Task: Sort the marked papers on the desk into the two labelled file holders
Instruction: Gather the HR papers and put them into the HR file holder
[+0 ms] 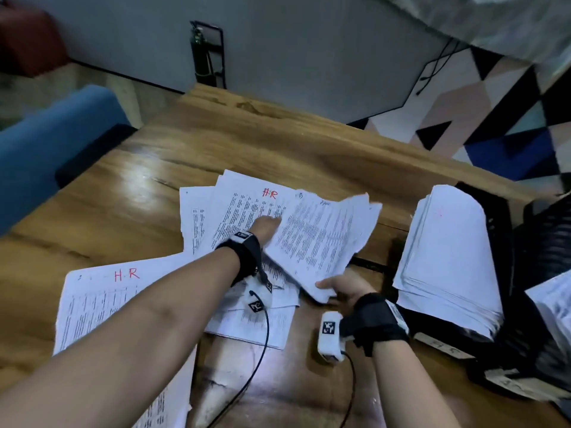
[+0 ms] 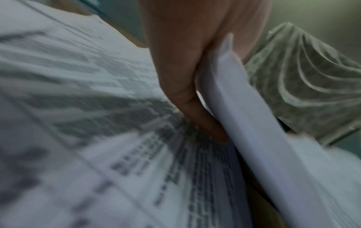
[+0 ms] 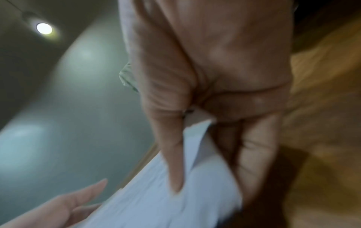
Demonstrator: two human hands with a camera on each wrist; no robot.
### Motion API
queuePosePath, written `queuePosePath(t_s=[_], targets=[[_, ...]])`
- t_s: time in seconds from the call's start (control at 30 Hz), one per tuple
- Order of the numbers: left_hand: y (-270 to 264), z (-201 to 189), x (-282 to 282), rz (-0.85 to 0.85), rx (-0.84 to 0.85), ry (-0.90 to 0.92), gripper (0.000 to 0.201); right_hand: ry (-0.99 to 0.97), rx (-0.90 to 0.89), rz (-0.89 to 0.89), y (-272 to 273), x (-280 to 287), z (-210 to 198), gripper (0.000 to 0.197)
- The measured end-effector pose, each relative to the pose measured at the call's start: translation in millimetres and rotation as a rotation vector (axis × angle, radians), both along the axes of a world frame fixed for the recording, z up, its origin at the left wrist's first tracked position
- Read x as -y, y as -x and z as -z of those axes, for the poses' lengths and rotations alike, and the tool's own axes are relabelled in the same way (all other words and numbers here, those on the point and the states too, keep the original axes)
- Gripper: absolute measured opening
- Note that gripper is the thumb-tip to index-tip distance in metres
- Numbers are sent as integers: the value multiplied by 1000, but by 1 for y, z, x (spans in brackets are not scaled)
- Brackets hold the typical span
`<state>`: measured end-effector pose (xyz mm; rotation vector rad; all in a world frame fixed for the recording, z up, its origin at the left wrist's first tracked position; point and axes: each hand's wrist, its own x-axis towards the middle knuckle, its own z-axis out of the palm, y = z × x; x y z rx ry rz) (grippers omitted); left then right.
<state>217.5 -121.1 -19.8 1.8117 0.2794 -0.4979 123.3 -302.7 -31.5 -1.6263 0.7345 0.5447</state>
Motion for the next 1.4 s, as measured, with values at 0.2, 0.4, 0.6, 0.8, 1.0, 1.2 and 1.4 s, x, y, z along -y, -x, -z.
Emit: queuePosePath(t_s=[0.2, 0.4, 0.6, 0.8, 1.0, 1.2, 1.4], targets=[[62, -15, -43, 300, -113, -135, 47, 215, 154, 225, 49, 4, 6, 17], [117, -3, -64, 258, -3, 63, 58, 245, 249, -21, 90, -23, -14, 14], [159, 9, -70, 313, 186, -24, 40, 245, 266, 150, 124, -33, -3, 38], [177, 14, -84, 236, 128, -37, 48, 484, 220, 261, 130, -45, 10, 27], [192, 21, -94, -6, 121, -11, 24, 549, 155, 274, 136, -62, 13, 35], [204, 32, -93, 32, 84, -25, 19, 505, 146, 188, 141, -70, 20, 10], [200, 33, -95, 72, 87, -105, 32, 442, 234, 555, 146, -53, 13, 13]])
